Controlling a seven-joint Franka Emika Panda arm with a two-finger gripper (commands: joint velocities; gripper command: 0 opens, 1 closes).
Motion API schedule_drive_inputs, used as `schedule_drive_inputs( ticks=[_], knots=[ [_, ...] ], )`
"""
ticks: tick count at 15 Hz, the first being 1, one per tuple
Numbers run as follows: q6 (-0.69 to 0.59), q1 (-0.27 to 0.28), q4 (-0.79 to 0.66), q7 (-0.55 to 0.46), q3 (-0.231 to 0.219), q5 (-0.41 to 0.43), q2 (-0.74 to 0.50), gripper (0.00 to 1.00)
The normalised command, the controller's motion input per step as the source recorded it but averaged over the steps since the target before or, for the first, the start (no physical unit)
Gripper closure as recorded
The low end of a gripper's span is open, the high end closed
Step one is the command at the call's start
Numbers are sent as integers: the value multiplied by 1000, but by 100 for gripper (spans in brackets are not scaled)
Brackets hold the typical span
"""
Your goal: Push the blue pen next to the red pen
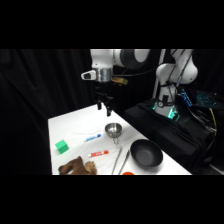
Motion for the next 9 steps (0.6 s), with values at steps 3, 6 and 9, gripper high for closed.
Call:
schedule_drive_inputs(
  ticks=[3,6,9],
  knots=[
    [22,-47,125,-11,-22,-13,81,0],
    [-27,-121,335,-80,-90,-75,185,0],
    [-86,-154,475,-103,-113,-110,239,0]
  ],
)
